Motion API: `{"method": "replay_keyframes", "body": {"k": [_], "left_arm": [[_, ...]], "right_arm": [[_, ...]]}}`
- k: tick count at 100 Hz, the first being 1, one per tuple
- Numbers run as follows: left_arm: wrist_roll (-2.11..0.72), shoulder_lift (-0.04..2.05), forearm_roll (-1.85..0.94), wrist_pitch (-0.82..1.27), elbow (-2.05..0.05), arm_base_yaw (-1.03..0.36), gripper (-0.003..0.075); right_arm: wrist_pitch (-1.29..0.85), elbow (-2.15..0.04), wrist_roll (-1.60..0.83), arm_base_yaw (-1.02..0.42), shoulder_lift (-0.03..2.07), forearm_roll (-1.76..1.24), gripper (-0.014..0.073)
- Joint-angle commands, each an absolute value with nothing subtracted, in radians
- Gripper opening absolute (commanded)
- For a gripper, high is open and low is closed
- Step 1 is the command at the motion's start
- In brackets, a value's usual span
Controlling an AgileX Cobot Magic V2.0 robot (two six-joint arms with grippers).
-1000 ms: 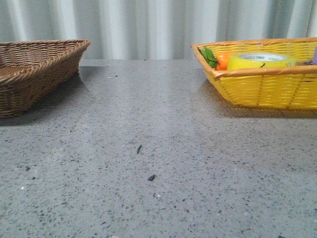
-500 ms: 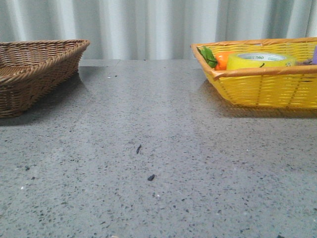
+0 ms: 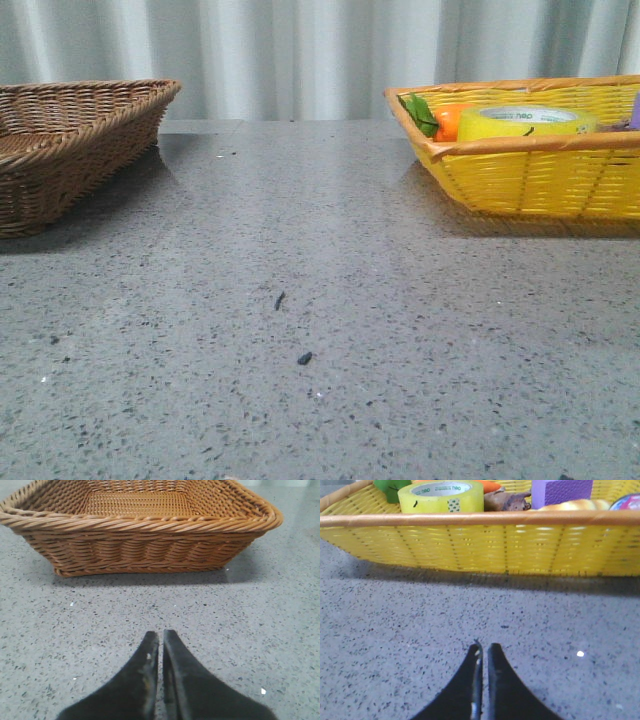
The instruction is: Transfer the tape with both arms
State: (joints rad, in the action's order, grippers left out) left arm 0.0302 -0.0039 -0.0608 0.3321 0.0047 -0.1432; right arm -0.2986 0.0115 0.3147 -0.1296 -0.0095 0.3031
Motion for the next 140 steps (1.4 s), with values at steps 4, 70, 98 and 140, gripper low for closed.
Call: {"method": "replay_keyframes", "body": {"k": [4, 70, 98, 140], "left_arm": [[0.04, -0.03, -0.098, 0.219, 0.012, -0.14, -0.002], [0.04, -0.03, -0.522, 0.067, 0.012, -0.14, -0.002], [0.04, -0.03, -0.522, 0.068, 0.012, -0.14, -0.002], [0.04, -0.03, -0.522, 0.073, 0.012, -0.14, -0.002]], "right_arm": [[-0.112, 0.034, 0.31, -0.121, -0.027, 0.336, -0.0064], [0.0, 0.034, 0.312, -0.121, -0.027, 0.135, -0.0064], [0.0, 0.034, 0.312, -0.121, -0.027, 0.135, -0.0064], [0.0, 0.034, 0.312, -0.121, 0.028, 0.134, -0.0064]]}}
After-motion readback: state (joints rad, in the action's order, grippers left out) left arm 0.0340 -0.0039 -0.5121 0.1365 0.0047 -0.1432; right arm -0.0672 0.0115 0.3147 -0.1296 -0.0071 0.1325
